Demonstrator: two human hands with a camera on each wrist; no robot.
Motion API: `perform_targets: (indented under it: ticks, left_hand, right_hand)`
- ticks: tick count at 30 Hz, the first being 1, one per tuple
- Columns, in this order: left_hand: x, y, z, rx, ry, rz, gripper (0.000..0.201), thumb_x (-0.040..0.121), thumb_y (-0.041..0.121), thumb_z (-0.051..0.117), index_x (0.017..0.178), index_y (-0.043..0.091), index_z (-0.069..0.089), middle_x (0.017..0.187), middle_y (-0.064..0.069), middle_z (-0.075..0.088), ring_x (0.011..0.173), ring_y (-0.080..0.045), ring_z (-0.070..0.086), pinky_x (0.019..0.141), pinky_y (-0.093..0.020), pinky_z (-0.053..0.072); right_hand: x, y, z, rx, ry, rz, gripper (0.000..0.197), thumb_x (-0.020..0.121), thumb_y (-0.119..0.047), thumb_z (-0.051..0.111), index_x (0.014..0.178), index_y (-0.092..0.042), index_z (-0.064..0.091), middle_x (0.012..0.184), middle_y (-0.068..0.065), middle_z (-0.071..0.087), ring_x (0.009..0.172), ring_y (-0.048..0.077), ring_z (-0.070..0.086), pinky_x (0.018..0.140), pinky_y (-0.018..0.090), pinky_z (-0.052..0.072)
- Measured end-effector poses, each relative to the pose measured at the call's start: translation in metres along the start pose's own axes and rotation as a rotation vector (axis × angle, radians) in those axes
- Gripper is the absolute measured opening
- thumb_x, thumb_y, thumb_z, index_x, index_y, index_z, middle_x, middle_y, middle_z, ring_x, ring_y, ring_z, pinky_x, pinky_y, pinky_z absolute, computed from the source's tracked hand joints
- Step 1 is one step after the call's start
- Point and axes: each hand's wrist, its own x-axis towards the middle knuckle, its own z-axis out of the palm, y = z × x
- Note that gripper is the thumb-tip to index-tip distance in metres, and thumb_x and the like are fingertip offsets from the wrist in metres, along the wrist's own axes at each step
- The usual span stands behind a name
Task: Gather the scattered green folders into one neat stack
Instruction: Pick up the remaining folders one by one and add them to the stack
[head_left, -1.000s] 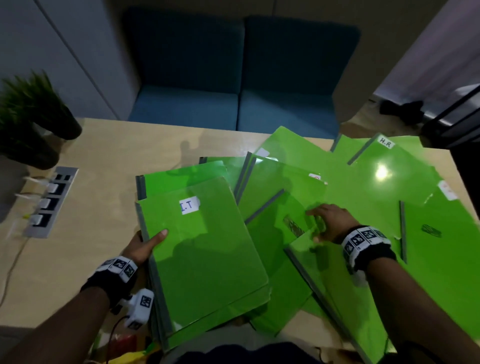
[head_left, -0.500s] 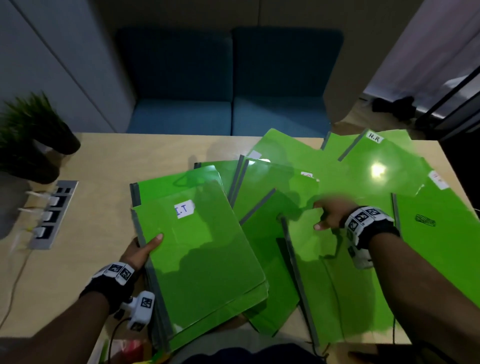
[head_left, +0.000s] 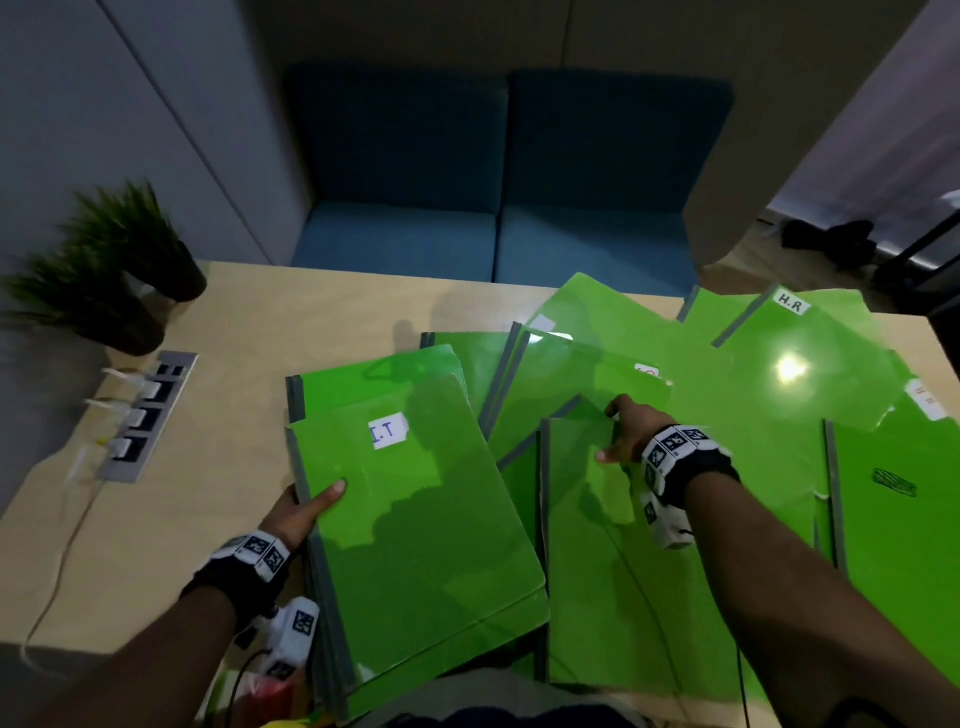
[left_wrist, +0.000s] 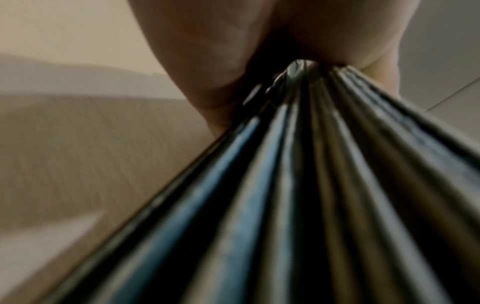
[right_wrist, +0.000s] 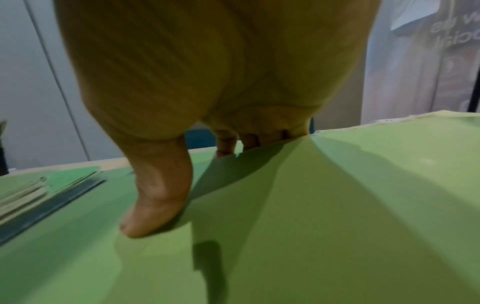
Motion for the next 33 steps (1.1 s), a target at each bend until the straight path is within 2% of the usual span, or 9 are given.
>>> perform_targets:
  ticks: [4,11,15,19,21,23,26,30,33]
  left_hand:
    - [0.000,0.000,0.000,-0.053,-0.013,0.004,0.042,0.086,0.018,0.068,0.125,0.010,0.055,0.123,-0.023,0.063,0.106,-0.035,0.064,0.100,-0.055,0.045]
    - [-0.006,0.002,0.000,-0.240,-0.046,0.015,0.046,0.088,0.007,0.063,0.132,0.011,0.053,0.121,-0.023,0.063,0.103,-0.037,0.064,0.090,-0.053,0.049]
    - [-0.007,0.011,0.002,-0.275,-0.070,0.025,0.053,0.084,0.013,0.069,0.134,0.011,0.052,0.119,-0.021,0.065,0.102,-0.038,0.065,0.084,-0.048,0.052]
    - [-0.009,0.030,0.015,-0.214,-0.137,0.118,0.046,0.085,0.009,0.069,0.128,0.016,0.054,0.108,-0.011,0.070,0.095,-0.030,0.067,0.082,-0.044,0.053]
    - [-0.007,0.038,0.021,-0.181,-0.134,0.132,0.037,0.088,0.007,0.064,0.122,0.018,0.055,0.102,-0.007,0.071,0.093,-0.027,0.067,0.086,-0.045,0.051]
    - [-0.003,0.039,0.026,-0.134,-0.113,0.109,0.038,0.086,0.013,0.068,0.122,0.013,0.057,0.106,-0.014,0.070,0.096,-0.031,0.067,0.089,-0.047,0.051]
    - [0.003,0.035,0.027,-0.088,-0.089,0.061,0.036,0.082,0.020,0.073,0.115,0.012,0.060,0.112,-0.019,0.068,0.098,-0.032,0.067,0.090,-0.046,0.052]
    - [0.012,0.021,0.024,0.050,-0.094,0.028,0.075,0.068,0.042,0.079,0.129,0.006,0.056,0.122,-0.018,0.066,0.104,-0.031,0.066,0.094,-0.047,0.052]
    - [0.007,0.023,0.026,0.084,-0.066,0.022,0.068,0.082,0.035,0.073,0.137,0.003,0.047,0.130,-0.018,0.059,0.114,-0.033,0.060,0.094,-0.039,0.048]
  right_hand:
    - [-0.008,0.006,-0.007,0.056,-0.005,-0.061,0.043,0.078,-0.041,0.076,0.114,-0.020,0.065,0.109,0.000,0.070,0.105,0.023,0.064,0.093,0.036,0.050]
    - [-0.059,0.006,-0.077,-0.021,0.219,-0.156,0.061,0.078,-0.046,0.075,0.131,-0.023,0.058,0.120,0.004,0.068,0.112,0.024,0.061,0.097,0.034,0.045]
    - [-0.105,0.009,-0.151,0.031,0.440,-0.266,0.053,0.071,-0.039,0.082,0.118,-0.042,0.059,0.114,0.009,0.069,0.103,0.028,0.064,0.091,0.038,0.049]
    - [-0.150,-0.009,-0.209,-0.033,0.658,-0.389,0.048,0.072,-0.031,0.082,0.116,-0.019,0.069,0.094,0.015,0.067,0.105,0.037,0.058,0.096,0.042,0.041]
    - [-0.162,-0.023,-0.224,-0.070,0.693,-0.483,0.044,0.074,-0.035,0.080,0.113,-0.016,0.071,0.076,0.001,0.049,0.105,0.032,0.049,0.099,0.043,0.034]
    - [-0.163,-0.043,-0.228,-0.095,0.722,-0.618,0.051,0.073,-0.055,0.071,0.108,-0.019,0.072,0.072,-0.011,0.038,0.098,0.023,0.041,0.098,0.040,0.029]
    - [-0.141,-0.082,-0.224,-0.151,0.679,-0.835,0.066,0.071,-0.077,0.048,0.105,-0.026,0.072,0.076,-0.001,0.051,0.086,0.022,0.049,0.095,0.040,0.029]
    - [-0.093,-0.152,-0.184,0.011,0.553,-1.007,0.045,0.077,-0.053,0.061,0.108,-0.022,0.074,0.068,0.004,0.059,0.064,0.020,0.054,0.074,0.026,0.036]
    - [-0.059,-0.193,-0.131,0.061,0.418,-0.906,0.038,0.085,-0.042,0.066,0.120,-0.028,0.067,0.089,0.006,0.074,0.079,0.019,0.067,0.079,0.025,0.046]
